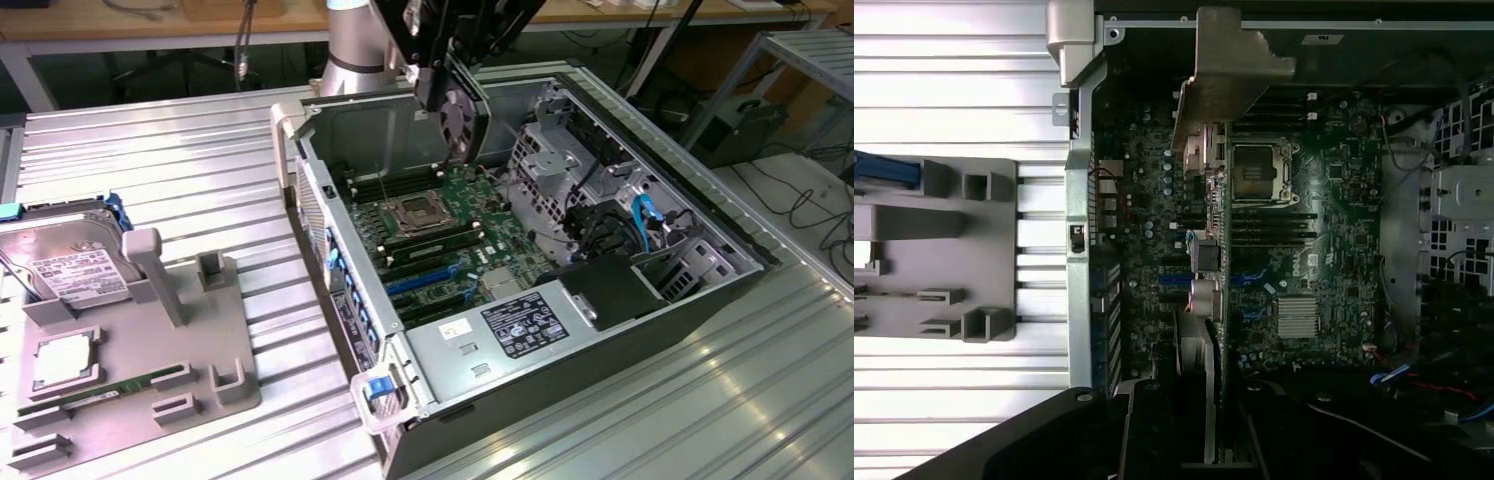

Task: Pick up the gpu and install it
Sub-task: 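Pick up the gpu and move the gpu toward the slot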

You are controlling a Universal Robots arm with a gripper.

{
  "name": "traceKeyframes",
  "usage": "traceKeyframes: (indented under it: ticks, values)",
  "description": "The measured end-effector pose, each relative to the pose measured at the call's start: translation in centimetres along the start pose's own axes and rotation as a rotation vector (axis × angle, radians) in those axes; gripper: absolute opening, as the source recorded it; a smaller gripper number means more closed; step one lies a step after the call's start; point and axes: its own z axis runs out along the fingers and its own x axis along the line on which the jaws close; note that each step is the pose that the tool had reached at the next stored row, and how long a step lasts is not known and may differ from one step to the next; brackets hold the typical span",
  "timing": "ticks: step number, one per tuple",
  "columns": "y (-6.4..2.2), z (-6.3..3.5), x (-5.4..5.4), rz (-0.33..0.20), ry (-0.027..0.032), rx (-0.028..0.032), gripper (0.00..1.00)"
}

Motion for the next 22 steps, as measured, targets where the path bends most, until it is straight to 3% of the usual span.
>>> traceKeyframes:
  ticks: [12, 22]
  values:
    - [0.04, 0.12, -2.9, -0.005, 0.0001, -0.0002, 0.28]
    - [0.04, 0.19, -4.6, -0.007, 0.0001, -0.0001, 0.28]
